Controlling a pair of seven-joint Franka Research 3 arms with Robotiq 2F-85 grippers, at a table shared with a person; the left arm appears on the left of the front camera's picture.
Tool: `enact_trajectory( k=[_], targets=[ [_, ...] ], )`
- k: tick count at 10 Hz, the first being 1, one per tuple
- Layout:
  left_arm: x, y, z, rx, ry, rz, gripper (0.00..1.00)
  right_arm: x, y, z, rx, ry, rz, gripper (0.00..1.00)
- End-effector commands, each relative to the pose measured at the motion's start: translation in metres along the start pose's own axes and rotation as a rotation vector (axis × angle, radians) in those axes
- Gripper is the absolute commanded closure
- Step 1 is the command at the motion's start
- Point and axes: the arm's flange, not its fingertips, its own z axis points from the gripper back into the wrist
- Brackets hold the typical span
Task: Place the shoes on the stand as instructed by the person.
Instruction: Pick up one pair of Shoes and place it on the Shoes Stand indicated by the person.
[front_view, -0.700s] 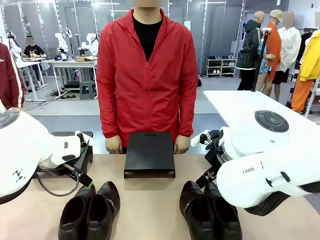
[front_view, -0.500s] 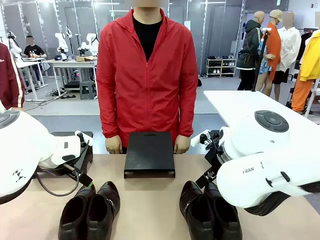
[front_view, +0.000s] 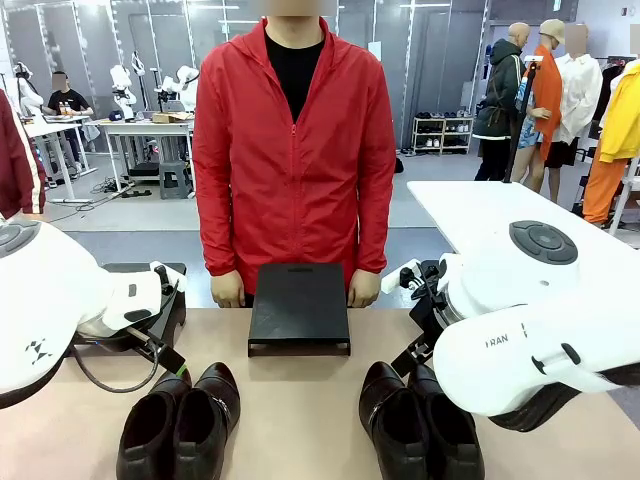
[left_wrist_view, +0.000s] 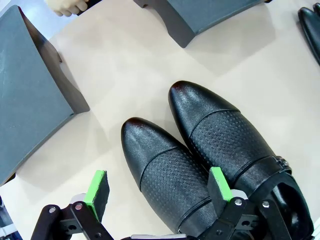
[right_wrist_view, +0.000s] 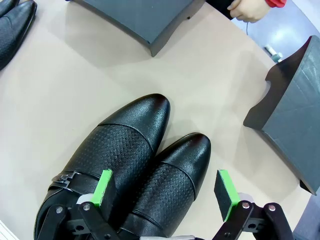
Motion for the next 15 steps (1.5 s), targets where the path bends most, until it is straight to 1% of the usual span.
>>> enact_trajectory(
  k=[1, 4, 5, 6, 7, 8, 9, 10, 11, 12, 13, 14, 15],
  targets=[
    [0.000, 0.000, 0.000, 0.000, 0.000, 0.000, 0.00, 0.000, 0.000, 0.000, 0.000, 0.000, -0.002, 0.00],
    [0.000, 0.000, 0.000, 0.000, 0.000, 0.000, 0.00, 0.000, 0.000, 0.000, 0.000, 0.000, 0.000, 0.00],
    [0.000, 0.000, 0.000, 0.000, 0.000, 0.000, 0.00, 0.012, -0.003, 0.018, -0.029, -0.016, 0.021, 0.00],
    [0.017, -0.002, 0.018, -0.028, -0.026, 0.016, 0.00, 0.027, -0.007, 0.043, -0.036, -0.042, 0.006, 0.00],
    [0.026, -0.004, 0.037, -0.068, -0.037, 0.031, 0.00, 0.038, -0.007, 0.063, -0.047, -0.051, -0.009, 0.00],
    [0.033, -0.007, 0.054, -0.080, -0.033, 0.037, 0.00, 0.048, -0.008, 0.082, -0.032, -0.073, -0.012, 0.00],
    [0.037, -0.009, 0.075, -0.119, -0.024, 0.053, 0.00, 0.057, -0.011, 0.104, 0.007, -0.099, -0.046, 0.00],
    [0.040, -0.009, 0.097, -0.183, -0.031, 0.087, 0.00, 0.059, -0.016, 0.122, 0.039, -0.114, -0.087, 0.00],
    [0.040, -0.006, 0.124, -0.270, -0.050, 0.116, 0.00, 0.058, -0.024, 0.146, 0.139, -0.157, -0.141, 0.00],
    [0.034, 0.001, 0.152, -0.434, -0.050, 0.144, 0.00, 0.051, -0.036, 0.171, 0.245, -0.188, -0.205, 0.00],
    [0.024, 0.013, 0.179, -0.550, -0.053, 0.193, 0.00, 0.036, -0.051, 0.190, 0.354, -0.191, -0.268, 0.00],
    [0.006, 0.031, 0.203, -0.653, -0.068, 0.234, 0.00, 0.015, -0.070, 0.206, 0.461, -0.237, -0.359, 0.00],
    [-0.012, 0.049, 0.218, -0.757, -0.124, 0.271, 0.00, -0.007, -0.083, 0.218, 0.576, -0.290, -0.406, 0.00]
  ],
)
